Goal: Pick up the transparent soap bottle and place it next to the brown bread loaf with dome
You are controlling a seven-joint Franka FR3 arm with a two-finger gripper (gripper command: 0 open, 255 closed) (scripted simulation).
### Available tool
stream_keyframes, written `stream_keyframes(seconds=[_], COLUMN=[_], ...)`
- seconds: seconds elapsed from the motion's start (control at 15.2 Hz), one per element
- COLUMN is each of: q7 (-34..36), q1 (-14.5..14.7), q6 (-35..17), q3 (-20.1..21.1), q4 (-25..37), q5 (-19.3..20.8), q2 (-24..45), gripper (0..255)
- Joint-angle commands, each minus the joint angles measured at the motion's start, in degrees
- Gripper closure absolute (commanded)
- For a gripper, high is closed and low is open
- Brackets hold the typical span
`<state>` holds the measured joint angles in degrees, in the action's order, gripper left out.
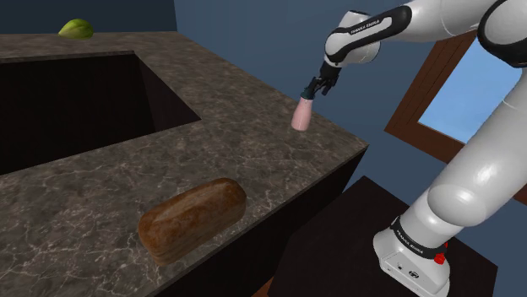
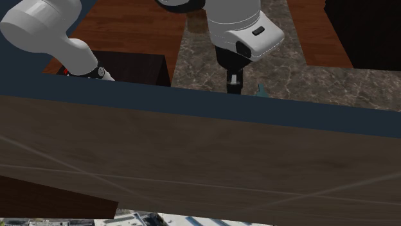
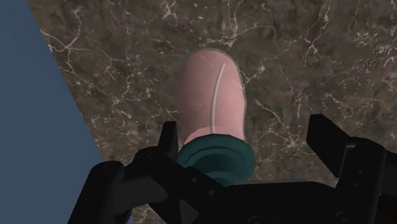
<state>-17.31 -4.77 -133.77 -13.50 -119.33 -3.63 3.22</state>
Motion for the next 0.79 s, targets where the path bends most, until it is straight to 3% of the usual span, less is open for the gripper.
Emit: stream_keyframes(seconds=[0.0,0.73], q7=[-2.5,-4.3], q1=[-0.7,-1.3], q6=[-1.2,-6.0], q3=[-0.3,0.3], q4=[3.8,4.4], q5=[-2.5,-5.0], q2=[4.1,9.4], gripper=[0,0])
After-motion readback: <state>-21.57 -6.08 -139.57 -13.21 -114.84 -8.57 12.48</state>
